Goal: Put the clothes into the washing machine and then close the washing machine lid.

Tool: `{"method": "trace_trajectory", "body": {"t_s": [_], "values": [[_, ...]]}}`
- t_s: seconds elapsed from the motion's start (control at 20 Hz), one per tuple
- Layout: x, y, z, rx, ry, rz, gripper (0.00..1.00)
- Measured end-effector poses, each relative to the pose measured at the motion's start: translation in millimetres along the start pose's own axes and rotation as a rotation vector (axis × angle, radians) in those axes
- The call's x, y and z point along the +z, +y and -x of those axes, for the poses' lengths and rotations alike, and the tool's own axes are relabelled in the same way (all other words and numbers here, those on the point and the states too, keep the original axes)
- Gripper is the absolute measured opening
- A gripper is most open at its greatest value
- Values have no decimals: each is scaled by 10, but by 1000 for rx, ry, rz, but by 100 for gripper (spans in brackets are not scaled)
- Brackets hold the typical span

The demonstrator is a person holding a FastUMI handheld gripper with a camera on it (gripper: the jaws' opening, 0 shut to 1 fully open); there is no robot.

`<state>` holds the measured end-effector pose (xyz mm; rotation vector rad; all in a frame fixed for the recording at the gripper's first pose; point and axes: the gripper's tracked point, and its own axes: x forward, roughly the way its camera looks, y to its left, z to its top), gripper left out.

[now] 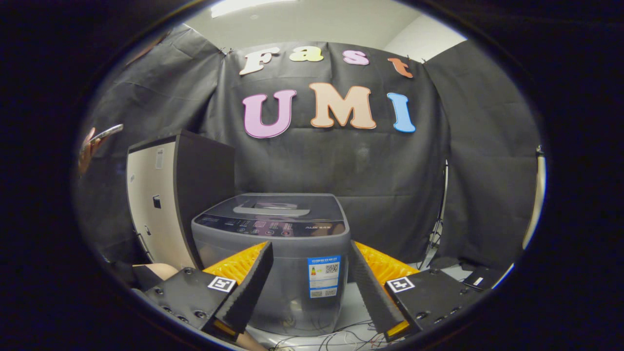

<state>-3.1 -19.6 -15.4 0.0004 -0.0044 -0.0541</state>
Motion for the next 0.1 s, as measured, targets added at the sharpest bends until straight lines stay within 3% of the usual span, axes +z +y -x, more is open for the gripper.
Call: {"method": "trace_trajectory", "body": {"t_s": [0.1], "values": [[-2, 4, -3, 0, 1, 0, 96]]}}
